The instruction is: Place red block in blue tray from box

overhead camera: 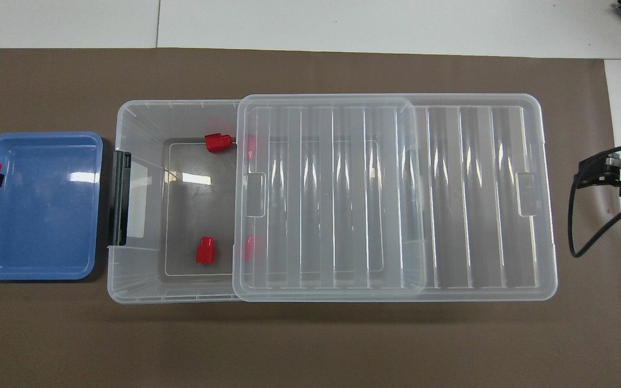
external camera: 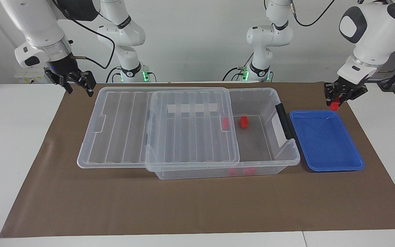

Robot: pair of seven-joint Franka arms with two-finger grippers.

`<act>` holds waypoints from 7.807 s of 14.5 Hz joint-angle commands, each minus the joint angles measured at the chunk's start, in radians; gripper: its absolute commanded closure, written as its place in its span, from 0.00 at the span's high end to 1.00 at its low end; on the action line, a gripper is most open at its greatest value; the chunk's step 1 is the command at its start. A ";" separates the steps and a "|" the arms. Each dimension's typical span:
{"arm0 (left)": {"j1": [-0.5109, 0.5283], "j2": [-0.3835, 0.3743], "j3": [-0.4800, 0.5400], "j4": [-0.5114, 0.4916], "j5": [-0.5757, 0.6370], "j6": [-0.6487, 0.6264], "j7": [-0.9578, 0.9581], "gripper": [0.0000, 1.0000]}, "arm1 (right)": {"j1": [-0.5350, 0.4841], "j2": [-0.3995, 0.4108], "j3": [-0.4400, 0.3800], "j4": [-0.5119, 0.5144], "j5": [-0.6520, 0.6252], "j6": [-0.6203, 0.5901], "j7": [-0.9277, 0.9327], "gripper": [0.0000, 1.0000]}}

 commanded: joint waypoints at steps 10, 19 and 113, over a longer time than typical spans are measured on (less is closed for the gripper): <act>0.117 0.108 -0.015 -0.215 -0.054 0.450 -0.040 0.00 | -0.117 -0.019 0.003 -0.249 0.003 0.300 -0.039 0.00; 0.128 0.246 -0.015 -0.320 -0.065 0.715 -0.164 0.00 | -0.097 0.023 0.006 -0.320 0.003 0.383 -0.046 0.00; -0.033 -0.122 -0.207 -0.011 -0.064 -0.211 -0.465 1.00 | 0.053 0.020 -0.013 0.062 0.004 -0.102 0.097 1.00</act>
